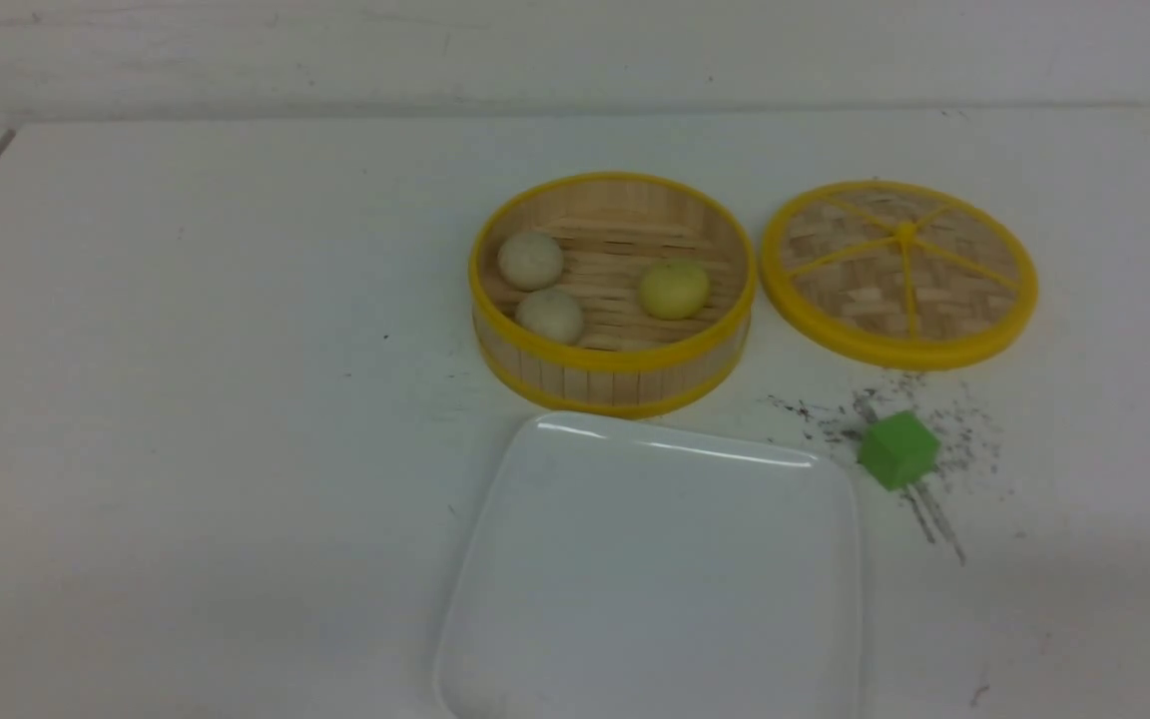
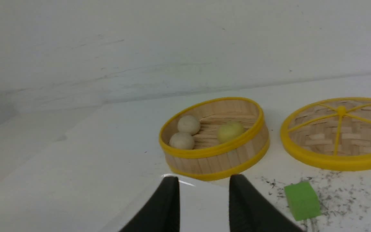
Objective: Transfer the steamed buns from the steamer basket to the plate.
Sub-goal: Use the right arm to grab the steamed stuffed bun that is closest to it
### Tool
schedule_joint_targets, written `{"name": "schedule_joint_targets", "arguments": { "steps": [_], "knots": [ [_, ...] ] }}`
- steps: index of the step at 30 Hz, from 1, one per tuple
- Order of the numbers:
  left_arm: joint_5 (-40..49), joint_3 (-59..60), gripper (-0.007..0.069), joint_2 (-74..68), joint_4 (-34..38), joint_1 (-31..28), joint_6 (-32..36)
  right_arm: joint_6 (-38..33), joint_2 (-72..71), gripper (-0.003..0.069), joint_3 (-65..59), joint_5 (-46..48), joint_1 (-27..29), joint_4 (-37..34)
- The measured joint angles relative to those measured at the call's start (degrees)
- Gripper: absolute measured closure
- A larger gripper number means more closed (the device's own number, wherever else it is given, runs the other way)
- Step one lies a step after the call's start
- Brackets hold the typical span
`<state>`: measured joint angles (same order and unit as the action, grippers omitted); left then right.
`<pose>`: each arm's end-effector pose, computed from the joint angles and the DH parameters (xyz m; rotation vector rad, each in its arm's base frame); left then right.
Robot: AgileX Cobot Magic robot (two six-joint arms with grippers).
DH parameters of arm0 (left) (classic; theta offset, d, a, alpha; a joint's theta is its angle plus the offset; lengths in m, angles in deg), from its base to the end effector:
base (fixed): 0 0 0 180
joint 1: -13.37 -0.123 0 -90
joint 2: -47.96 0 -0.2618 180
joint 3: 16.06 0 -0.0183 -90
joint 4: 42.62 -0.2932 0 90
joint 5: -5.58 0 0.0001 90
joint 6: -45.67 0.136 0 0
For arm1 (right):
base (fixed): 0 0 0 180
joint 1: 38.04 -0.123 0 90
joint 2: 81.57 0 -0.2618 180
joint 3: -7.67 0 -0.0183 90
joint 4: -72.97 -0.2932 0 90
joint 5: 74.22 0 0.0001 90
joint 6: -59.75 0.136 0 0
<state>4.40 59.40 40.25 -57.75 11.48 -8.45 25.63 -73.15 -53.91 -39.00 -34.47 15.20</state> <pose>0.1641 0.0047 0.2299 -0.5034 1.3636 -0.5354 0.1328 0.0583 0.2774 -0.0999 1.6097 0.6004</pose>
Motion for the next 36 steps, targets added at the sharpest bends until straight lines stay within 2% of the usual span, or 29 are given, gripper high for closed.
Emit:
{"name": "schedule_joint_targets", "arguments": {
  "steps": [5, 8, 17, 23, 28, 36],
  "knots": [
    [2.3, -3.9, 0.0382, 0.0, -3.9, 0.0, -0.9, -0.8, 5.6, 0.0419, 3.2, 3.8, 0.0, -0.1],
    [4.2, -5.3, 0.0382, 0.0, -5.8, 0.0, -0.9, -3.6, 12.5, 0.0419, 7.7, 7.3, 0.0, 0.0],
    [6.7, -5.4, 0.0382, -0.2, -4.7, 0.0, -1.1, -6.9, 32.4, 0.0419, 22.6, 13.0, 0.0, 2.1],
    [6.7, -6.9, 0.0382, -6.0, -5.5, 0.0, 0.9, -8.1, 43.8, 0.0419, 29.9, 16.5, 0.0, 3.8],
    [3.8, -8.8, 0.0382, -11.8, -8.8, 0.0, 1.7, -17.0, 51.6, 0.0419, 34.0, 16.5, 0.0, 3.0],
    [3.6, -8.8, 0.0382, -13.6, -9.7, 0.0, 1.7, -24.7, 65.1, 0.0419, 38.2, 17.3, 0.0, -1.3]
  ]
}}
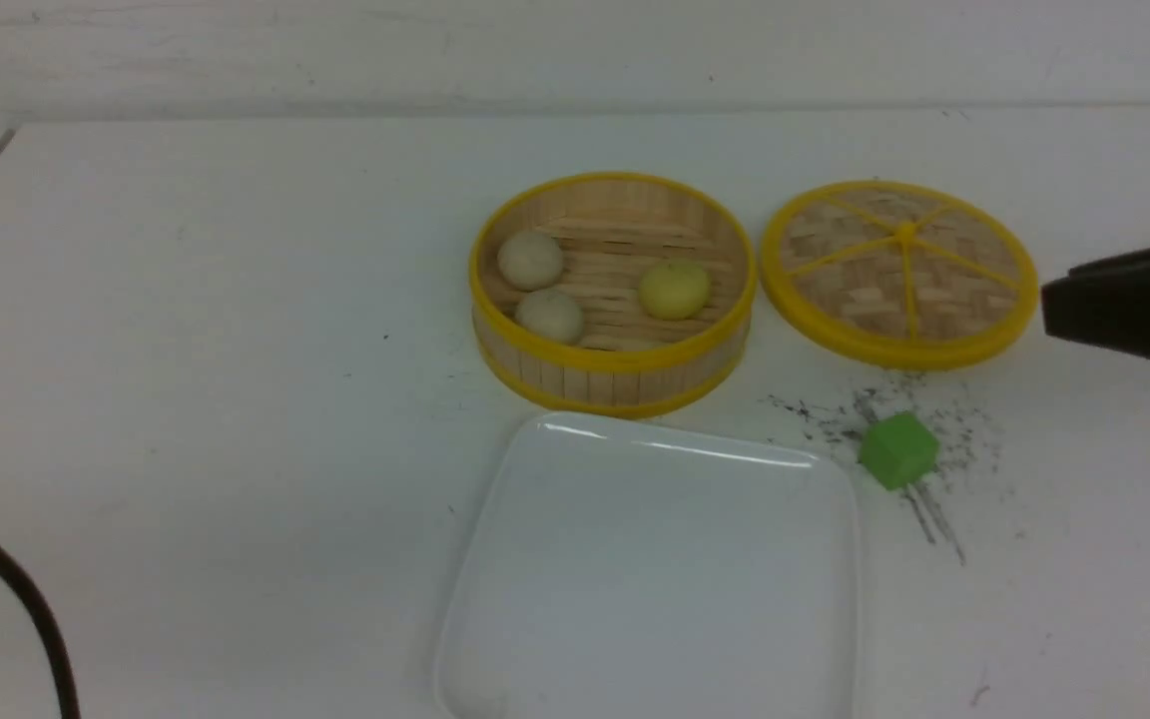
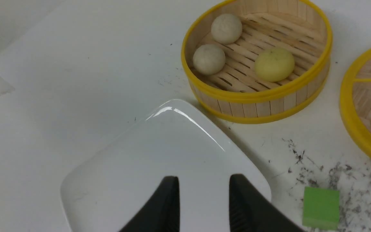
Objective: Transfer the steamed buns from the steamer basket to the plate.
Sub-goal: Use the right arm to grab the steamed stuffed bun that is closest to it
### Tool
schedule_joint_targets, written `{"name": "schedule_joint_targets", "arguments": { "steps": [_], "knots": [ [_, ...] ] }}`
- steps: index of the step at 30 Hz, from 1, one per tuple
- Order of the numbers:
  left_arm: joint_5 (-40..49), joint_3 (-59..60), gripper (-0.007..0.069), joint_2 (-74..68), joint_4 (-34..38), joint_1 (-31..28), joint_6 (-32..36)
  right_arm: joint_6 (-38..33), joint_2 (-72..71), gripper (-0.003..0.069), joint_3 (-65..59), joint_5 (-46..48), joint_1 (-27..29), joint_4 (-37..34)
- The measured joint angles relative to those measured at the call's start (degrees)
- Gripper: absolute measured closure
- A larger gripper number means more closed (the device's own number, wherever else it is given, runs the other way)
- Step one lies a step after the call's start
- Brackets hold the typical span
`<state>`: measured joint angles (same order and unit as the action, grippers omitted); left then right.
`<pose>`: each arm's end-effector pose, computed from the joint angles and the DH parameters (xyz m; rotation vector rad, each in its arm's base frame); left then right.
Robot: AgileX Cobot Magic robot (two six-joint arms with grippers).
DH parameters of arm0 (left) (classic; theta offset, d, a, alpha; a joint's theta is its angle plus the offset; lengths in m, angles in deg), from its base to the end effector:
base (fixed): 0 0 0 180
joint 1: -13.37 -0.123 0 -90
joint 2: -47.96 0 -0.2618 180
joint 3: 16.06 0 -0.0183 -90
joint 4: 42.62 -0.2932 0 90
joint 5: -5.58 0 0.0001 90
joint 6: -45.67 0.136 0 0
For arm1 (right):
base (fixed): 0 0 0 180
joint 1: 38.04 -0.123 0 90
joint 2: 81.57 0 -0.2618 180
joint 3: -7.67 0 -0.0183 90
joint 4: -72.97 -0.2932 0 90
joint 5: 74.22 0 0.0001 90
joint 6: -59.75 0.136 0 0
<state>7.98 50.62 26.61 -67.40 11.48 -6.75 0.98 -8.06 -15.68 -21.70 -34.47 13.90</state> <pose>0.1844 0.0085 0.2461 -0.4175 1.5285 -0.3385 0.2996 0.0741 0.2922 -0.5580 2.0679 0.6770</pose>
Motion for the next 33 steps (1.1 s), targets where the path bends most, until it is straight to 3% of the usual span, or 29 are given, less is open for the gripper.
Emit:
{"name": "schedule_joint_targets", "arguments": {
  "steps": [4, 11, 16, 25, 33],
  "knots": [
    [0.1, 0.0, 0.0382, 0.0, -0.1, 0.0, 0.0, -3.7, 7.0, 0.0419, 6.3, 2.6, 0.0, -0.2],
    [1.0, 0.0, 0.0382, 0.0, -0.1, 0.0, 0.0, -4.1, 18.6, 0.0419, 20.9, 7.9, -0.4, 1.2],
    [1.5, 0.0, 0.0382, 0.0, -1.0, 0.0, 0.0, -2.9, 29.1, 0.0419, 33.0, 9.8, -5.6, 10.9],
    [1.6, 0.0, 0.0382, -0.1, -4.8, 0.0, 0.0, 2.3, 43.8, 0.0419, 43.3, 5.8, -13.3, 18.5],
    [1.6, 0.0, 0.0382, -0.1, -7.3, 0.0, 0.0, 2.5, 53.7, 0.0364, 50.2, 2.8, -14.9, 20.3]
  ]
}}
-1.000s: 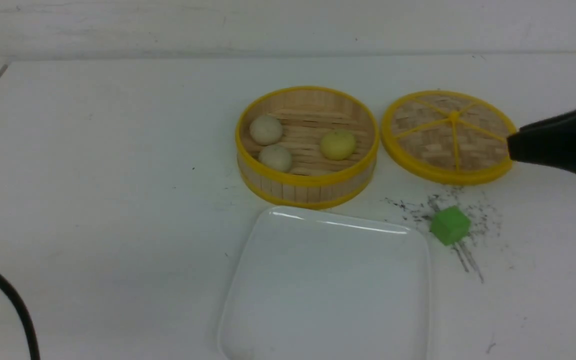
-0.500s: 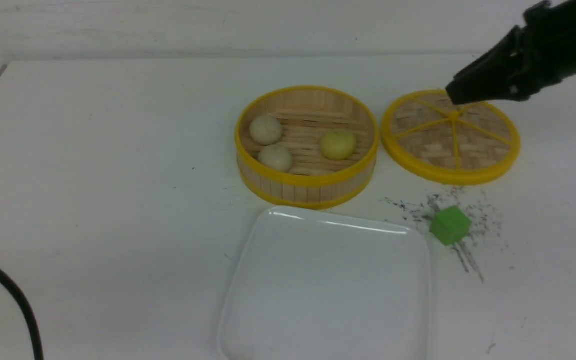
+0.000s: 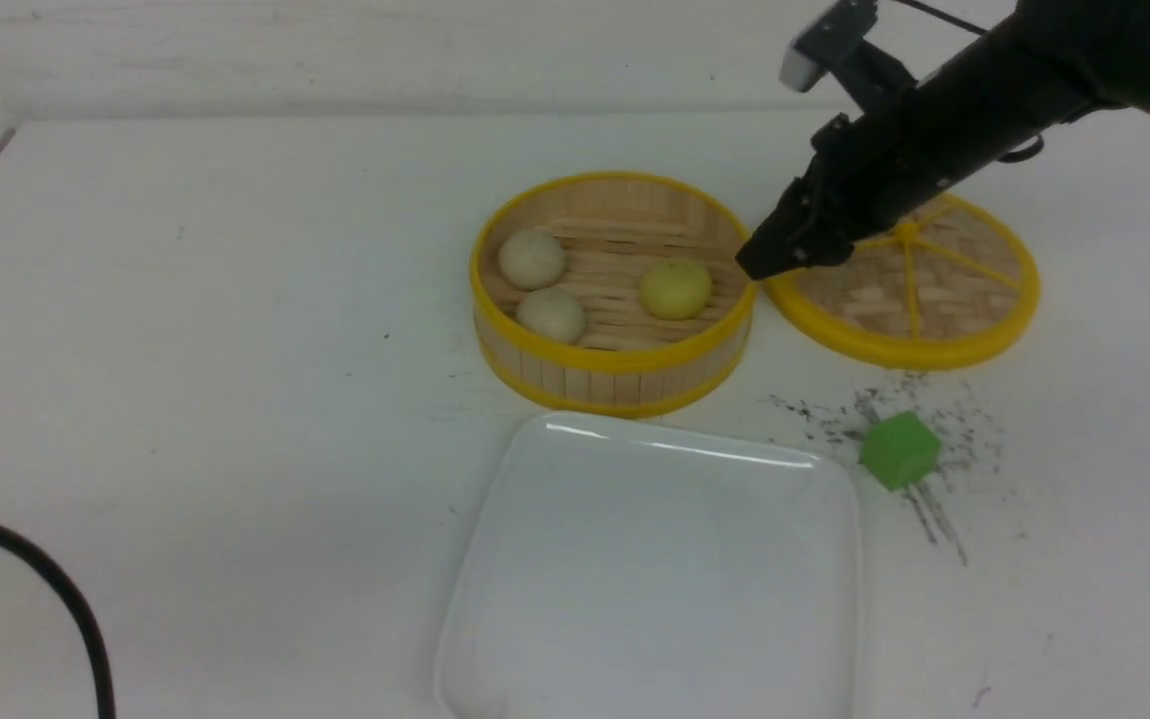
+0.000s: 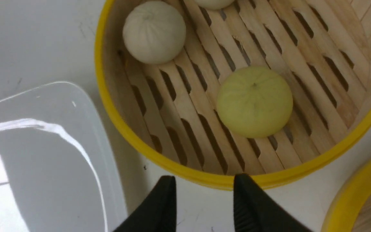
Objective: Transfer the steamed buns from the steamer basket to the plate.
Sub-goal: Use the right arm to grab the steamed stuffed bun that is closest to it
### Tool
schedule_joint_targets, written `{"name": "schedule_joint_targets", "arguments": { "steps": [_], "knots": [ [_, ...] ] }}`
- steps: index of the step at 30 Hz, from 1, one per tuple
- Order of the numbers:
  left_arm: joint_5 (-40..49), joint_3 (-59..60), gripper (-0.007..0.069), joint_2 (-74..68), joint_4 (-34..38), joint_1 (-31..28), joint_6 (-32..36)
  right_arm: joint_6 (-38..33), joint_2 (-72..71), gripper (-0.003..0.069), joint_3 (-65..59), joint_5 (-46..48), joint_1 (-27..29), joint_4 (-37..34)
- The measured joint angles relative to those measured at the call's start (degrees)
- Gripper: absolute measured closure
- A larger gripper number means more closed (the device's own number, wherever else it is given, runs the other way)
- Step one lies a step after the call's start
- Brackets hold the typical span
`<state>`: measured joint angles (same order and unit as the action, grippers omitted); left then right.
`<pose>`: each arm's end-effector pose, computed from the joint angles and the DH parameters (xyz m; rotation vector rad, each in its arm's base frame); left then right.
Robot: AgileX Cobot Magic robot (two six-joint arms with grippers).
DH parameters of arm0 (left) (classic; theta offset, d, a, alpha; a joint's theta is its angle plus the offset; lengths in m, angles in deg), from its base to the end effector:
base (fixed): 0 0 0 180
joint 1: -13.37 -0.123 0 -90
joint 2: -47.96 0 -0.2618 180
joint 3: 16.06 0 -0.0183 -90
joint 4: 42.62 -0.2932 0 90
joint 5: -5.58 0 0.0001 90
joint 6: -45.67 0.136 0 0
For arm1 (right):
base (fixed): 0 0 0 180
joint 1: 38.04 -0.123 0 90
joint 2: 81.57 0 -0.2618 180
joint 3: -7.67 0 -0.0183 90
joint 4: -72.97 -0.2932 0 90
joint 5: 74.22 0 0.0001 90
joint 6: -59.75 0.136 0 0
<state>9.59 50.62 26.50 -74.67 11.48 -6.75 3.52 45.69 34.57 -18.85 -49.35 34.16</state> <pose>0.1844 0.0112 0.2428 -0.3385 1.5659 -0.2219 0.4868 0.1689 0.1969 -1.0798 2.2217 0.5518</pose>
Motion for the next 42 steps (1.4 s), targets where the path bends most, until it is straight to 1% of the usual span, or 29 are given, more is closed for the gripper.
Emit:
{"name": "schedule_joint_targets", "arguments": {
  "steps": [2, 6, 9, 13, 14, 16, 17, 18, 22, 25, 31, 35, 38, 42],
  "knots": [
    [0.0, 0.0, 0.0382, 0.0, -0.2, 0.0, 0.0, 0.4, 2.0, 0.0316, 2.6, -0.7, 0.0, -0.1],
    [0.0, 0.0, 0.0382, 0.0, -0.3, 0.0, 0.0, 0.4, 3.4, 0.0274, 6.4, -1.3, -0.9, -0.3],
    [0.0, 0.0, 0.0382, 0.0, -0.3, 0.0, 0.0, 0.6, 4.3, 0.0268, 9.3, -1.1, -2.4, 1.2],
    [0.0, 0.0, 0.0382, 0.0, -0.4, 0.0, 0.0, 3.3, 5.6, 0.0266, 11.9, -0.8, -4.3, 6.3],
    [0.0, 0.0, 0.0382, 0.0, -0.4, 0.0, 0.0, 3.4, 5.6, 0.0266, 12.0, -0.8, -4.4, 6.3],
    [0.0, 0.0, 0.0382, 0.0, -0.4, 0.0, 0.0, 5.4, 6.4, 0.0266, 13.0, -0.4, -4.9, 10.6],
    [0.0, 0.0, 0.0382, 0.0, -0.4, 0.0, 0.0, 5.6, 6.5, 0.0266, 13.0, -0.4, -4.9, 10.9],
    [0.0, 0.0, 0.0382, 0.0, -0.4, 0.0, 0.0, 6.4, 7.0, 0.0266, 13.5, -0.4, -5.0, 12.8],
    [0.0, 0.0, 0.0384, 0.0, -0.4, 0.0, 0.0, 7.3, 9.2, 0.0266, 14.3, -1.1, -5.1, 15.0],
    [0.0, 0.0, 0.0384, 0.0, -0.4, 0.0, 0.0, 7.2, 10.4, 0.0266, 14.5, -1.9, -5.1, 15.1],
    [0.0, 0.0, 0.0384, 0.0, -0.6, 0.0, 0.0, 4.2, 13.3, 0.0266, 14.5, -5.5, -5.1, 12.2],
    [0.0, 0.0, 0.0384, 0.0, -0.6, 0.0, 0.0, 2.7, 14.2, 0.0266, 14.5, -5.9, -5.1, 10.7],
    [0.0, 0.0, 0.0384, 0.0, -0.6, 0.0, 0.0, 0.9, 14.6, 0.0277, 14.5, -6.8, -5.1, 8.7],
    [0.0, 0.0, 0.0384, 0.0, -0.6, 0.0, 0.1, 0.5, 14.9, 0.0293, 14.5, -7.4, -5.1, 7.1]
  ]
}}
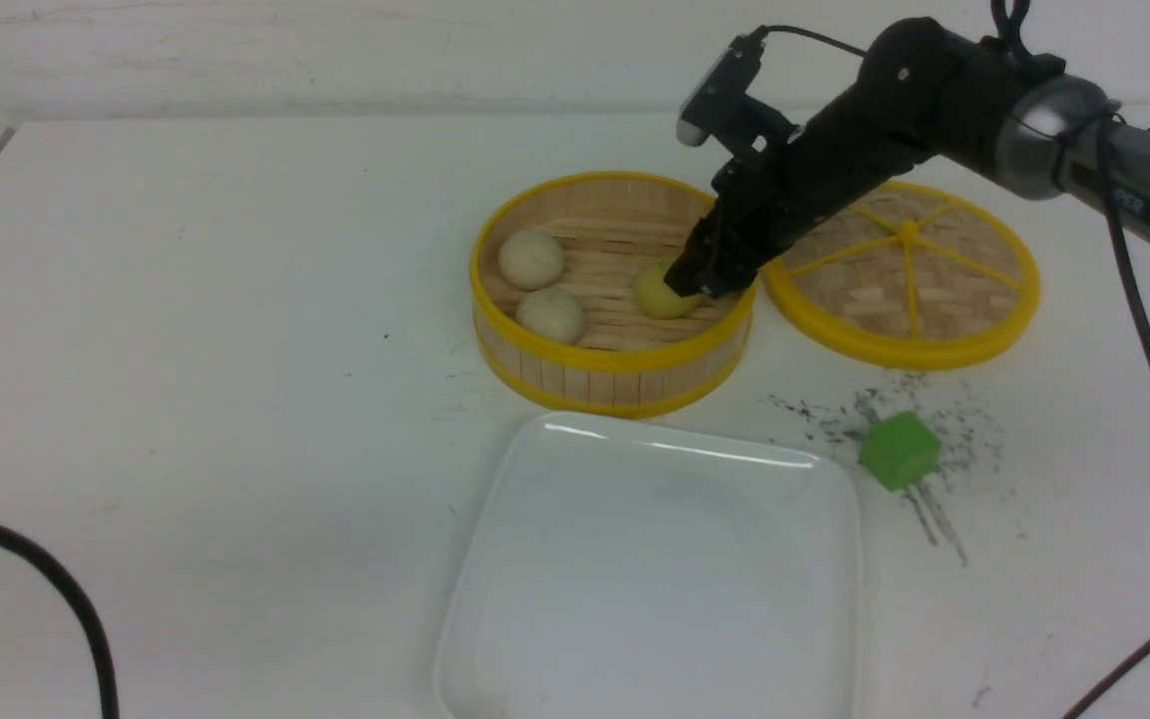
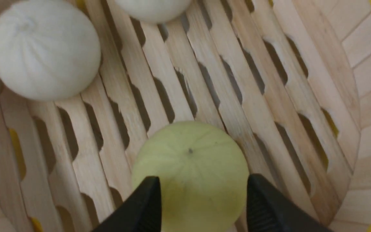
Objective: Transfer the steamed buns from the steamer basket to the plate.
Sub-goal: Use the right arm to grab the steamed stuffed bun that is closest to it, then use the right arm to put the steamed stuffed bun into the plate
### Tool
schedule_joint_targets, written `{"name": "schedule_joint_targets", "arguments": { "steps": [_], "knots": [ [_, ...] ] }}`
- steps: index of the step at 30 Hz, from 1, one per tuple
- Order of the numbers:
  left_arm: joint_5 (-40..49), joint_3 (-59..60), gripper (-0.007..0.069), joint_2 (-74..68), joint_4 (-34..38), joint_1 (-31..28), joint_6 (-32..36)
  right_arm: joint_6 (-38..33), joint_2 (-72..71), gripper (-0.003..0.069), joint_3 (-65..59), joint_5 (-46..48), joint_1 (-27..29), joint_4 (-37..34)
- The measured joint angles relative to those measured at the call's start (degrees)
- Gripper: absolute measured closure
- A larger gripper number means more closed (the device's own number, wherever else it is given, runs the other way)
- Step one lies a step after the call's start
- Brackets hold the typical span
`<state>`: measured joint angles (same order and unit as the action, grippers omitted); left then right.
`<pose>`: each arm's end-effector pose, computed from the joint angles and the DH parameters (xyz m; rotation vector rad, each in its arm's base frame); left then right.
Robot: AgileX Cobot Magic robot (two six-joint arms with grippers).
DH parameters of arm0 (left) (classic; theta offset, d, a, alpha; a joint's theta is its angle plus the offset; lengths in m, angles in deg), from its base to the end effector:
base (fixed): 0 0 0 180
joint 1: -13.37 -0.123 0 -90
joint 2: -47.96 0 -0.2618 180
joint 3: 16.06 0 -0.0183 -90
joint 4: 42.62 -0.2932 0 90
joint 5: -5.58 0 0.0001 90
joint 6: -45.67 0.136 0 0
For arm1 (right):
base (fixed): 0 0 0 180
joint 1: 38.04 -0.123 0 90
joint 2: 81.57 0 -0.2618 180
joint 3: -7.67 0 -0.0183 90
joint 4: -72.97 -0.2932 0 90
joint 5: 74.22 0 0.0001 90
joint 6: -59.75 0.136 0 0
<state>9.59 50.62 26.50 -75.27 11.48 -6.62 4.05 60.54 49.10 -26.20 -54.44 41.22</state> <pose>0.1844 0.0113 0.2429 -0.3288 1.5672 -0.2116 0.5332 0.2124 0.1460 -1.1709 2.1487 0.3763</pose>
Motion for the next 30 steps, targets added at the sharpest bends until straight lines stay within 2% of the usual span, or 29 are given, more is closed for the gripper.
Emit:
{"name": "schedule_joint_targets", "arguments": {
  "steps": [5, 8, 9, 10, 11, 14, 24, 30],
  "knots": [
    [0.0, 0.0, 0.0384, 0.0, -0.4, 0.0, 0.1, -0.1, 1.5, 0.0337, 0.0, -0.3, 0.0, -0.7],
    [0.0, 0.0, 0.0384, 0.0, -1.3, 0.0, 0.1, -0.9, 1.9, 0.0438, 0.0, -0.7, 0.0, -1.4],
    [0.0, 0.0, 0.0384, 0.0, -1.3, 0.0, 0.1, -1.5, 1.9, 0.0491, 0.1, -0.8, 0.0, -1.5],
    [0.0, 0.0, 0.0384, 0.0, -1.4, 0.0, 0.1, -1.6, 1.9, 0.0501, 0.1, -0.9, 0.0, -1.5],
    [0.0, 0.0, 0.0384, 0.0, -1.5, 0.0, 0.1, -2.8, 1.9, 0.0580, 0.1, -1.1, 0.0, -1.6],
    [0.0, 0.0, 0.0384, 0.0, -1.5, 0.0, 0.1, -4.3, 1.8, 0.0648, 0.1, -1.3, 0.0, -1.8],
    [0.0, 0.0, 0.0384, 0.0, -1.5, 0.0, 0.1, -3.3, -1.6, 0.0650, 2.4, 3.6, 0.0, -0.1],
    [0.0, 0.0, 0.0384, 0.0, -1.5, 0.0, 0.1, -0.5, -7.0, 0.0648, 2.9, 8.1, 0.0, 4.4]
  ]
}}
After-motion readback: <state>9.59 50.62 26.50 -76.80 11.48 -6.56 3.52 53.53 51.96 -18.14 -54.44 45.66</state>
